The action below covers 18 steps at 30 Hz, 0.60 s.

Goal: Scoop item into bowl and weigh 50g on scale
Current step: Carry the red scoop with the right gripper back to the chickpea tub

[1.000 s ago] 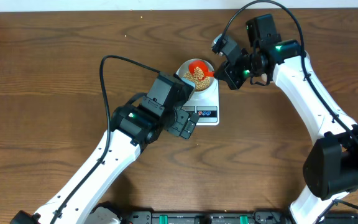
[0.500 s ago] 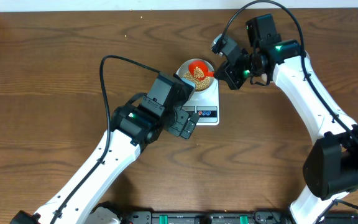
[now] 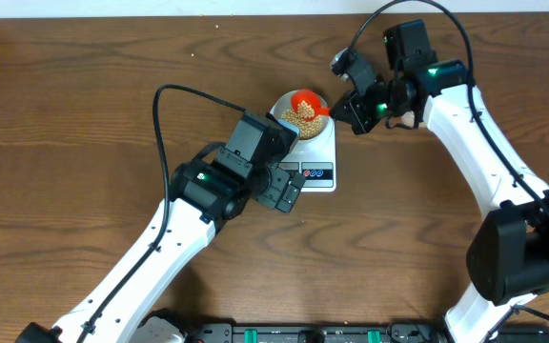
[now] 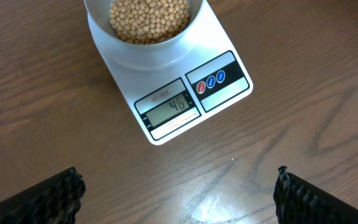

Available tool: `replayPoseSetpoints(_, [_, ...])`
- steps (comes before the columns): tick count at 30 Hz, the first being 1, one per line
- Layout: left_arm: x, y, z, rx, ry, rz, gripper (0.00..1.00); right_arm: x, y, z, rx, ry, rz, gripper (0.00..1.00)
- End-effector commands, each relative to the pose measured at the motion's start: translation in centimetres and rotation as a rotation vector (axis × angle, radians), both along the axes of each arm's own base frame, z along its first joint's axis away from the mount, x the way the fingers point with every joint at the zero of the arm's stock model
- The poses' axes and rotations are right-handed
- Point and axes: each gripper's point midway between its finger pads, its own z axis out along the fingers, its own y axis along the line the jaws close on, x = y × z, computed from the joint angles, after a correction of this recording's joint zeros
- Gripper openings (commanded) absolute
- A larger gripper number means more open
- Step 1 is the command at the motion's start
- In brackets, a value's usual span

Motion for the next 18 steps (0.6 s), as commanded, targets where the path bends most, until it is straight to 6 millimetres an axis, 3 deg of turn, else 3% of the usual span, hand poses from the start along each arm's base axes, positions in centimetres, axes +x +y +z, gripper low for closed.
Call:
replayPoseSetpoints(1, [-0.1, 0.1, -0.2, 0.003, 0.007, -0.011, 0.99, 0.1, 0.3, 2.6, 0.1, 0.004, -0.011, 0.01])
replayPoseSetpoints(7, [-0.1, 0.1, -0.2, 0.003, 0.007, -0.011, 0.99, 0.1, -0.9, 4.5, 0.26, 0.053, -0.012, 0.01])
replayPoseSetpoints(18, [-0.1, 0.1, -0.2, 0.003, 0.007, -0.011, 0.99, 0.9, -5.2, 6.9, 0.447, 0.1, -0.08, 0.01])
